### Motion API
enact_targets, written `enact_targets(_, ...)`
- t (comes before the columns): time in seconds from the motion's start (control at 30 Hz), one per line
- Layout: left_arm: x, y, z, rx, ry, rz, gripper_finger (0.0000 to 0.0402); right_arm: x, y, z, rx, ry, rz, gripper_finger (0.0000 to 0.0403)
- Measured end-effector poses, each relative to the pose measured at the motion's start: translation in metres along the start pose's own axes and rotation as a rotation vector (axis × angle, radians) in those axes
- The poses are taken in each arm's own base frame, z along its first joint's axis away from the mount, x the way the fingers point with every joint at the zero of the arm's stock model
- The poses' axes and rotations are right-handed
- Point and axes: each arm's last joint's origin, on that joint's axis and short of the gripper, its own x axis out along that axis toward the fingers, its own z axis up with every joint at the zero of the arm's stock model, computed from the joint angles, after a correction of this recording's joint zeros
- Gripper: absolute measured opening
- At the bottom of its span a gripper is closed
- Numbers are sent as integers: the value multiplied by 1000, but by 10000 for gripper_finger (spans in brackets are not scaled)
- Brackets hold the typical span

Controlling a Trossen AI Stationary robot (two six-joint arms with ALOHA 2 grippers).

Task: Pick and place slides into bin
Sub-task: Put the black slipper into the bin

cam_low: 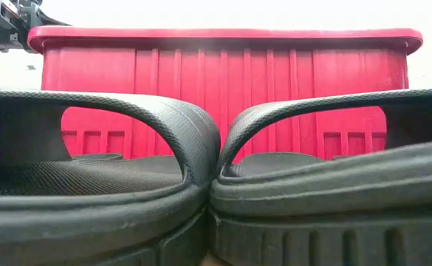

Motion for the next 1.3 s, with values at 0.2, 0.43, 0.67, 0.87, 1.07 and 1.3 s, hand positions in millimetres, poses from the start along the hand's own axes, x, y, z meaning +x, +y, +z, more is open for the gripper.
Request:
enact_targets(0.2,0,0,0,0,0,0,31,-5,6,0,49,11,50,4)
enact_targets(0.43,0,0,0,0,0,0,31,-12,16,1,30,14,80,3)
enact_targets(0.67,0,0,0,-3,0,0,31,-19,29,5,-7,-43,140,3)
enact_targets(0.87,0,0,0,-4,0,-1,31,-27,60,21,-102,-169,116,3)
enact_targets(1.07,0,0,0,-4,0,0,31,-45,90,32,-152,-144,-90,3)
enact_targets(1.3,0,0,0,0,0,-1,31,-79,128,49,-229,-220,-190,3)
